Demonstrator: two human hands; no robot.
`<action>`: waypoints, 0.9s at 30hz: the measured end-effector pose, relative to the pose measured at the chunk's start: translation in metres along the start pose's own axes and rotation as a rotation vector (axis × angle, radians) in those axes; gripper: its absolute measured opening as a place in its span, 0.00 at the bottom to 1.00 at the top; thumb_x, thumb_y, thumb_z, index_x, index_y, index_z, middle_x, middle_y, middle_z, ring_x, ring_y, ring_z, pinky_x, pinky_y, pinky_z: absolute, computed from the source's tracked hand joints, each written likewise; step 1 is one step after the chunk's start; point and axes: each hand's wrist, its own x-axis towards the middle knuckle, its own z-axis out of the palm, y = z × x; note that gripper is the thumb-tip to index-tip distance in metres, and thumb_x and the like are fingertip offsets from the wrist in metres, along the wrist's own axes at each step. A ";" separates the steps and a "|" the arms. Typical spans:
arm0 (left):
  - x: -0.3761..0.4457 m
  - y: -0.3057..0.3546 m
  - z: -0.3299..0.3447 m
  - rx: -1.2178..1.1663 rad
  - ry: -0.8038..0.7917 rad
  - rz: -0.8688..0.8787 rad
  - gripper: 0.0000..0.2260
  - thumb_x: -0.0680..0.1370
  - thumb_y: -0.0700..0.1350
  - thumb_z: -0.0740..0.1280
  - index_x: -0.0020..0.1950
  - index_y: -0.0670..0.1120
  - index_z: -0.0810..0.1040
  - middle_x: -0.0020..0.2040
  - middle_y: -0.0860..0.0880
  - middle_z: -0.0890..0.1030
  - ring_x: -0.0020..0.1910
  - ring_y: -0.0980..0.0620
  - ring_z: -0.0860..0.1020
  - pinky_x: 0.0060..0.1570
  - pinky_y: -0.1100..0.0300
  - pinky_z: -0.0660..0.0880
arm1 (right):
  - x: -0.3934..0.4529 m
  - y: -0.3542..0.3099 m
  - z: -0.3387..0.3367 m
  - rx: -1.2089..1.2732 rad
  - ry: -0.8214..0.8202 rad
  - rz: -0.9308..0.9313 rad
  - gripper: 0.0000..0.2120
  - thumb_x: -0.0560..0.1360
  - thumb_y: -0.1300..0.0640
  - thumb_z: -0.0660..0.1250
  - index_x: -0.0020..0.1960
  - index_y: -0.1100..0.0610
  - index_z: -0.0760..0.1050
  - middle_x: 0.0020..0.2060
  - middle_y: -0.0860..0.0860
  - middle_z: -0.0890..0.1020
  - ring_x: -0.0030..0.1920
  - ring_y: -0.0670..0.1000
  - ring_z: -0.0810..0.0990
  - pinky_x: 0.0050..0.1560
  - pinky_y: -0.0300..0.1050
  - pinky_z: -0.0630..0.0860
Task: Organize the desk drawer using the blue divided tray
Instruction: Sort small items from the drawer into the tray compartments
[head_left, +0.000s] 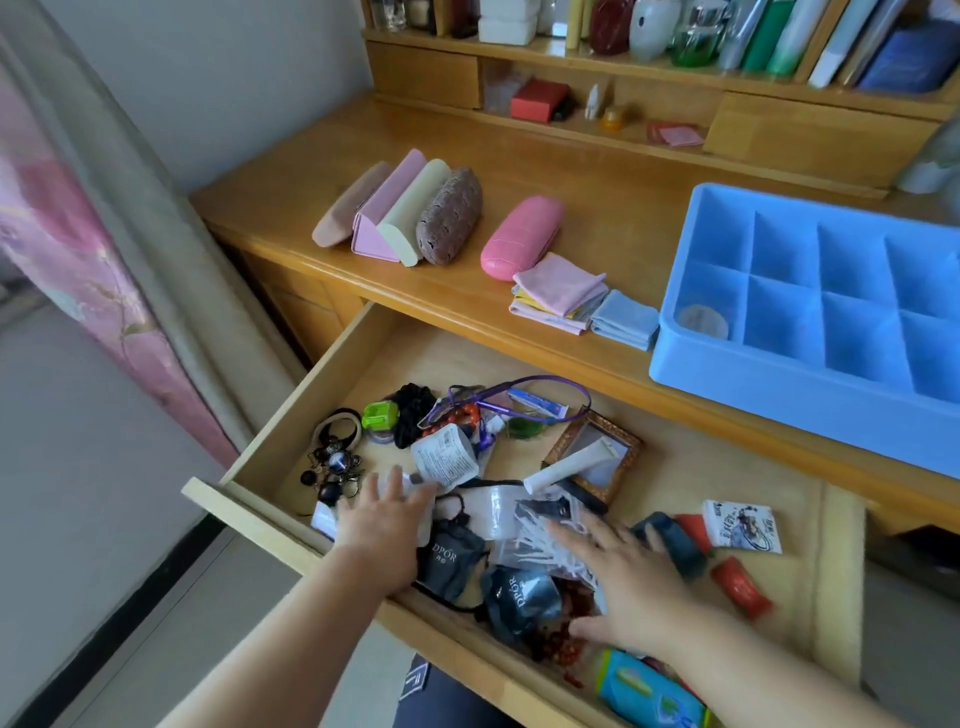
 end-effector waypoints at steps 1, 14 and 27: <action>0.002 -0.006 0.001 0.032 -0.059 -0.040 0.40 0.70 0.43 0.66 0.74 0.61 0.47 0.73 0.47 0.56 0.70 0.41 0.61 0.60 0.47 0.70 | 0.001 -0.003 0.004 -0.024 0.054 0.022 0.43 0.70 0.37 0.65 0.74 0.35 0.40 0.77 0.48 0.49 0.75 0.52 0.55 0.72 0.60 0.50; 0.039 -0.057 -0.034 -0.593 0.217 -0.092 0.10 0.77 0.52 0.64 0.53 0.48 0.76 0.39 0.53 0.79 0.34 0.53 0.77 0.33 0.60 0.74 | -0.026 0.057 -0.009 0.967 0.296 0.283 0.11 0.77 0.62 0.64 0.58 0.51 0.72 0.44 0.45 0.81 0.44 0.50 0.81 0.46 0.48 0.76; 0.007 0.019 -0.031 -0.128 -0.015 0.210 0.14 0.75 0.56 0.63 0.60 0.58 0.75 0.59 0.58 0.76 0.59 0.54 0.74 0.54 0.60 0.71 | -0.037 -0.007 0.019 0.331 0.078 -0.158 0.30 0.74 0.36 0.59 0.73 0.33 0.52 0.71 0.34 0.46 0.70 0.40 0.42 0.70 0.45 0.38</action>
